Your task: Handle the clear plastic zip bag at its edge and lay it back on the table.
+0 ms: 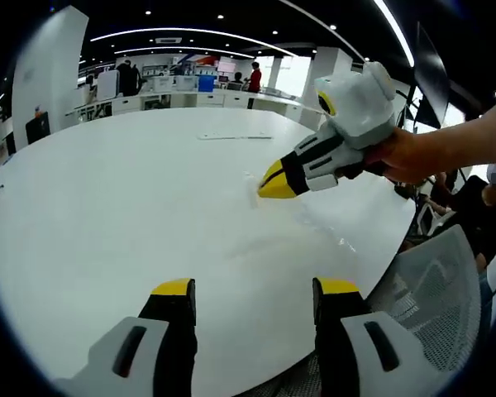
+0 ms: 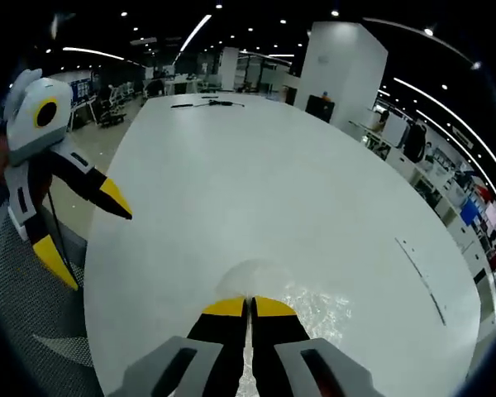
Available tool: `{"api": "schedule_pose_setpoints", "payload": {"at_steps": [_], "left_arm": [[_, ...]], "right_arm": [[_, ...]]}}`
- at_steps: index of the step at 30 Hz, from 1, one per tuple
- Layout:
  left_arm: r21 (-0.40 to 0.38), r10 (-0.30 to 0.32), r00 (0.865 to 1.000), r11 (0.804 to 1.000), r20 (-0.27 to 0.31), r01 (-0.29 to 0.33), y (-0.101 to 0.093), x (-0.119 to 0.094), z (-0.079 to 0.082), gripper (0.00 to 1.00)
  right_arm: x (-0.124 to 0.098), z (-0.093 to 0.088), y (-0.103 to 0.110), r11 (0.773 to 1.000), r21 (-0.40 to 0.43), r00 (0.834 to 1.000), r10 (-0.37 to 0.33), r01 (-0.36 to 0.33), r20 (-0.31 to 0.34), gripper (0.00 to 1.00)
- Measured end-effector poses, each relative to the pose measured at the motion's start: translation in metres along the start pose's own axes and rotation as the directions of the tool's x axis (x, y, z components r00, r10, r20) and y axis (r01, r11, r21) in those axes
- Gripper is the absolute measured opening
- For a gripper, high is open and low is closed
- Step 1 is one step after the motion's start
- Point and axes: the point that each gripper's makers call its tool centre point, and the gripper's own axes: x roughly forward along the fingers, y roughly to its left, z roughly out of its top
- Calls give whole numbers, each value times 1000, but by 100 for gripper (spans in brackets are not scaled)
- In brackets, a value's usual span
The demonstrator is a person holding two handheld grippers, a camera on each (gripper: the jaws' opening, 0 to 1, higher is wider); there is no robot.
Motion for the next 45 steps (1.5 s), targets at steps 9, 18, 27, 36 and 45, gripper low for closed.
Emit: {"api": "schedule_pose_setpoints", "payload": {"at_steps": [9, 18, 27, 36, 45], "left_arm": [[24, 36, 999, 999, -10, -35, 9, 7, 4, 55], [42, 58, 998, 997, -7, -58, 17, 12, 7, 53], [84, 68, 998, 994, 7, -68, 21, 21, 17, 50], [121, 85, 996, 989, 12, -86, 29, 29, 21, 48], [317, 58, 998, 946, 30, -64, 19, 39, 26, 42]], "right_arm": [[-11, 3, 24, 997, -51, 998, 60, -60, 4, 0], [-17, 1, 38, 990, -83, 993, 116, -115, 1, 0], [-23, -7, 59, 975, -122, 983, 184, -186, -21, 0], [-29, -13, 79, 960, -160, 973, 227, -231, -43, 0], [-41, -8, 103, 929, -182, 947, 320, -322, -42, 0]]}}
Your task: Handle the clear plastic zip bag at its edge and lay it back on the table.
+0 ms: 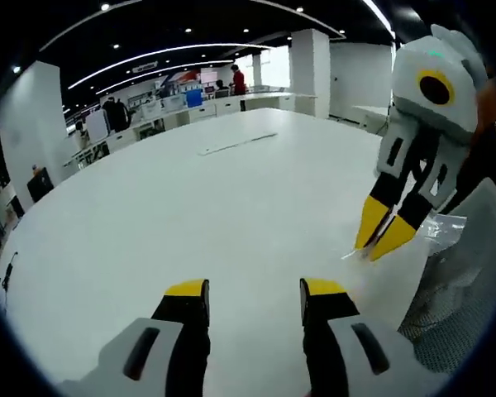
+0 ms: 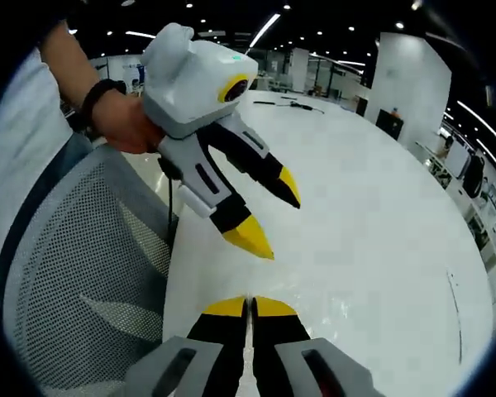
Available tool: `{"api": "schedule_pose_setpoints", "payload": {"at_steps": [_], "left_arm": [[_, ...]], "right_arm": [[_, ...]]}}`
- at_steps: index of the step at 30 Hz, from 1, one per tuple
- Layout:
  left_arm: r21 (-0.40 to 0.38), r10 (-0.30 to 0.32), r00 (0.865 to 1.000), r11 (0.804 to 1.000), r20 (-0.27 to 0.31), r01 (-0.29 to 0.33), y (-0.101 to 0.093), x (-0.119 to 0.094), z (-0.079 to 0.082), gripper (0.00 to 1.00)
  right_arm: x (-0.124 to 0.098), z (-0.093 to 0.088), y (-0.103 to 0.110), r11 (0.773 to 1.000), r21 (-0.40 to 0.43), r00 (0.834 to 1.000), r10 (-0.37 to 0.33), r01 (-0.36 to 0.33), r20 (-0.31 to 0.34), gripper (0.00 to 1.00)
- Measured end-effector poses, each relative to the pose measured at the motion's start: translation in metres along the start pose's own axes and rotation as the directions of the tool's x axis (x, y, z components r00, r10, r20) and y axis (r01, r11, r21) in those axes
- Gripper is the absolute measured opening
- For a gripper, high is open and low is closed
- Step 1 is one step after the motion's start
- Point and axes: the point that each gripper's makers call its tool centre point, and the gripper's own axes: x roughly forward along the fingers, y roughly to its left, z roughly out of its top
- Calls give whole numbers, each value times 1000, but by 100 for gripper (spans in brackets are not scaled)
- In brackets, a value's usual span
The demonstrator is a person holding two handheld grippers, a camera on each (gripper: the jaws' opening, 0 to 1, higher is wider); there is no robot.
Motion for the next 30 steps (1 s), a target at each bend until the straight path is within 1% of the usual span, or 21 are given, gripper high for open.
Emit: {"api": "schedule_pose_setpoints", "payload": {"at_steps": [2, 4, 5, 6, 8, 12, 17, 19, 20, 22, 23, 24, 25, 26, 28, 29, 30], "left_arm": [[49, -19, 1000, 999, 16, 19, -6, 0, 4, 41], [105, -50, 999, 993, 18, 48, -14, 0, 4, 39], [128, -67, 998, 990, 20, 64, -18, 0, 5, 39], [173, -84, 996, 982, 17, 79, -24, 0, 5, 39], [213, -104, 994, 972, 14, 99, -31, 0, 4, 37], [230, -129, 991, 966, 28, 120, -35, 0, 3, 33], [263, -166, 985, 953, 40, 149, -39, 0, 1, 26], [282, -183, 982, 945, 43, 164, -42, -1, 1, 25], [283, -188, 981, 944, 45, 168, -43, -1, 2, 24], [304, -205, 977, 935, 50, 181, -46, -2, 4, 24], [307, -208, 977, 934, 50, 183, -47, -2, 4, 24], [342, -219, 975, 920, 43, 191, -50, -3, 3, 23], [355, -224, 974, 914, 41, 196, -52, -3, 3, 23], [384, -231, 972, 901, 33, 201, -54, -4, 2, 22], [390, -244, 969, 896, 30, 213, -57, -4, 0, 19], [407, -249, 968, 887, 25, 217, -58, -3, -2, 17], [413, -252, 967, 884, 21, 221, -59, -4, -3, 14]], "right_arm": [[0, -1, 5, 1000, -6, 1000, 31, -31, -5, 0], [-1, -3, 9, 999, -27, 999, 42, -42, -15, 0], [-1, -3, 9, 998, -28, 999, 47, -48, -15, 0], [-1, -3, 10, 998, -23, 998, 59, -59, -7, 0], [-1, -1, 11, 997, -20, 997, 72, -72, 2, 0], [-3, 3, 15, 994, -27, 994, 107, -107, 8, 0], [-6, 5, 15, 988, -22, 987, 156, -156, 20, 0], [-6, 7, 15, 983, -11, 983, 181, -181, 28, 0], [-6, 8, 16, 981, -9, 980, 196, -196, 30, 0], [-5, 8, 18, 977, -17, 977, 211, -211, 24, 0], [-5, 8, 18, 975, -17, 975, 220, -219, 23, 0], [-5, 8, 19, 974, -17, 973, 228, -228, 21, 0], [-5, 9, 20, 971, -17, 971, 238, -238, 21, 0], [-5, 9, 21, 968, -17, 968, 251, -251, 18, 0], [-5, 9, 22, 964, -15, 964, 266, -266, 17, 0], [-6, 10, 22, 963, -16, 963, 268, -268, 15, 0], [-6, 10, 23, 963, -15, 962, 271, -271, 15, 0]]}}
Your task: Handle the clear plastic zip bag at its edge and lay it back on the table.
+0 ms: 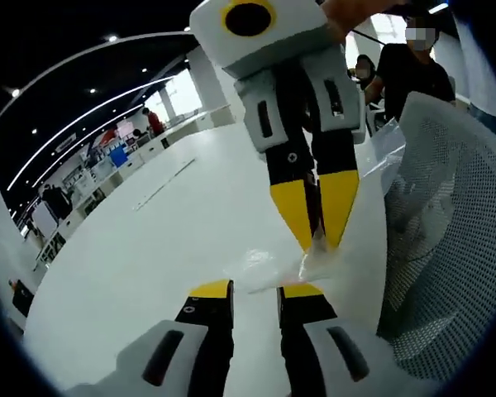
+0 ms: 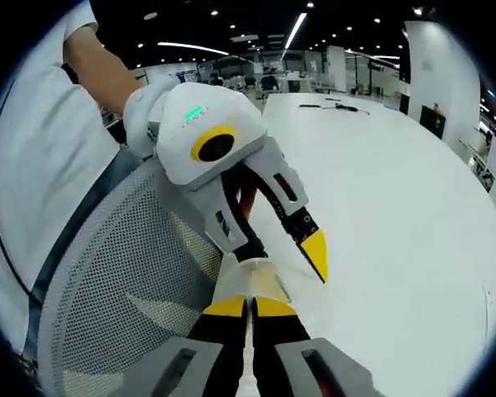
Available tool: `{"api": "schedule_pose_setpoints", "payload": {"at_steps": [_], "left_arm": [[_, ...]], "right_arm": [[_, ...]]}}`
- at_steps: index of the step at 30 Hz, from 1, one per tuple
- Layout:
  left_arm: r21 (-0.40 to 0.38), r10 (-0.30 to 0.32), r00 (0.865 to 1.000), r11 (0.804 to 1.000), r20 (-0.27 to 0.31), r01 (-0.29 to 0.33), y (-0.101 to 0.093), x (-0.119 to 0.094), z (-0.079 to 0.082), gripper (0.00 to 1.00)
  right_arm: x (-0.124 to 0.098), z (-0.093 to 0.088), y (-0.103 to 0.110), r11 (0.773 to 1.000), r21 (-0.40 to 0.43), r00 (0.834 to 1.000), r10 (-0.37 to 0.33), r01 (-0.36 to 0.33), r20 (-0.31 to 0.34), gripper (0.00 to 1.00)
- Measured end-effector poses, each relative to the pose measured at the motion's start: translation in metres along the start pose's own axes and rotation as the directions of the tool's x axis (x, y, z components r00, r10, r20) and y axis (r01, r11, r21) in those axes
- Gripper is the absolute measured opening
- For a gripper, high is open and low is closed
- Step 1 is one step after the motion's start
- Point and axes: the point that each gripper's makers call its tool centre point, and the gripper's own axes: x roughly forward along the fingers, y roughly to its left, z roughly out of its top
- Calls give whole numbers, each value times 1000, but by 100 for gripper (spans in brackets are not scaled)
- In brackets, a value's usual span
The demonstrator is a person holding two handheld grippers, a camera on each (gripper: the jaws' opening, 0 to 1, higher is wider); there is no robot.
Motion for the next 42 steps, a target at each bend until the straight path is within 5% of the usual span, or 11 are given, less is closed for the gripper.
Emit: {"api": "schedule_pose_setpoints", "payload": {"at_steps": [5, 19, 34, 42], "left_arm": [[-15, 1, 1000, 1000, -8, -1, 0, -1, -5, 0], [-40, 44, 999, 998, -24, -45, 9, -5, -5, 0], [-36, 80, 997, 996, -7, -81, 15, -9, 11, 0], [-35, 132, 991, 991, 2, -132, 29, -13, 21, 0]], "right_arm": [[0, -5, -1, 1000, -2, 1000, -7, 7, -20, 0], [-4, -20, -25, 988, -15, 985, -151, 151, -77, 0], [-15, -28, -55, 956, -32, 951, -294, 292, -100, 0], [-26, -19, -79, 916, -108, 913, -396, 385, -99, 0]]}}
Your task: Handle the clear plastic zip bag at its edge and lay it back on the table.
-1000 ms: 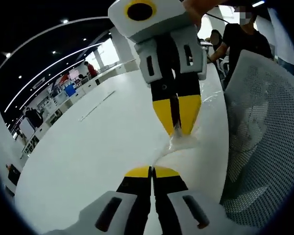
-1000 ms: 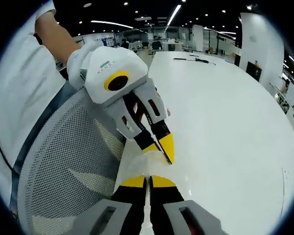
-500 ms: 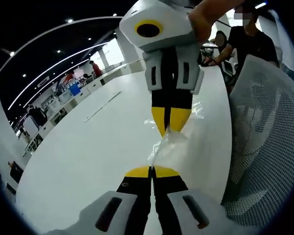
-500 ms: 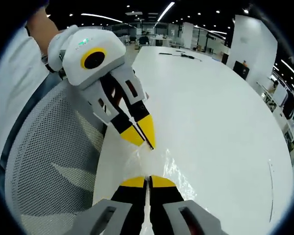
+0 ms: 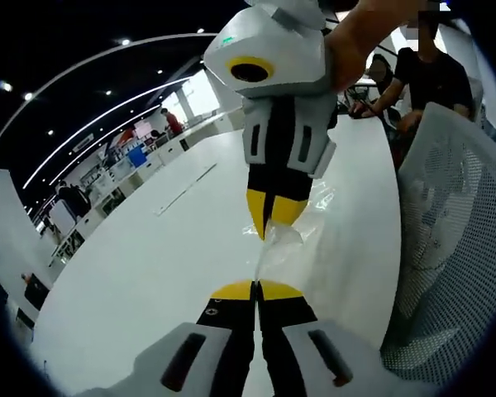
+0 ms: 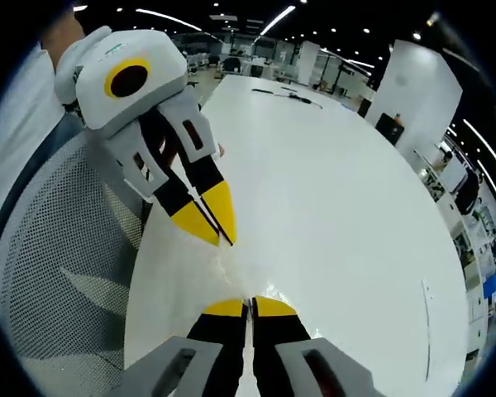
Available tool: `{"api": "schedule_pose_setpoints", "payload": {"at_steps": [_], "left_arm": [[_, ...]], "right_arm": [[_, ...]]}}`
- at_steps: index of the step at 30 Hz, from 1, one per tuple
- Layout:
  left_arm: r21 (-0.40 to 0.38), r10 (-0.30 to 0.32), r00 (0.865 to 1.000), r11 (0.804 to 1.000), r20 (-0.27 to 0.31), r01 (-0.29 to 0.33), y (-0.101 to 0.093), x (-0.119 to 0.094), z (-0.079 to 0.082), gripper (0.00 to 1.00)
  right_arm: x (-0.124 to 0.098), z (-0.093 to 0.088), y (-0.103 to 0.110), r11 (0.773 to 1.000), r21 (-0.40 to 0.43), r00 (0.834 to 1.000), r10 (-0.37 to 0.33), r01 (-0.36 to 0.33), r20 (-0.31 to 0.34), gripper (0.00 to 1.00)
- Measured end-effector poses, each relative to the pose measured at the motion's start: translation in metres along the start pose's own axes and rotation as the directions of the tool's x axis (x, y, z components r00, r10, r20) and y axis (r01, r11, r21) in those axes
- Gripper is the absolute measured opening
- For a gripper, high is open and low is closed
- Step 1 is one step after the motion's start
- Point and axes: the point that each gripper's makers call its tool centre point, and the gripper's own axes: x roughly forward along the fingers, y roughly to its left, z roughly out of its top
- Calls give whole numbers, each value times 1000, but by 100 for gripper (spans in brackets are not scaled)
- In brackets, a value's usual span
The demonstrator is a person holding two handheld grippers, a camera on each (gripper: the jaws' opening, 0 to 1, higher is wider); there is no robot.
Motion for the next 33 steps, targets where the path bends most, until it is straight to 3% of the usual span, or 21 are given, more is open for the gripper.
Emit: {"api": "schedule_pose_setpoints", "payload": {"at_steps": [7, 12, 16, 24, 33], "left_arm": [[7, 68, 998, 998, 1, -68, 20, 0, 8, 0], [41, 102, 994, 994, -43, -100, 24, 4, 1, 0], [74, 109, 990, 992, -84, -103, 23, 7, -7, 0], [72, 96, 988, 993, -119, -88, 19, 12, -17, 0], [88, 77, 989, 994, -128, -66, 12, 17, -17, 0]], "right_arm": [[-2, 8, -27, 993, -21, 993, -116, 116, -3, 0], [-3, 9, -25, 994, -10, 994, -111, 111, -9, 5], [-9, 6, -22, 993, -22, 993, -119, 118, -29, 18], [-23, 23, -17, 995, 8, 994, -102, 102, 47, 18], [-11, 35, 3, 996, -71, 998, -49, 52, 42, 17]]}}
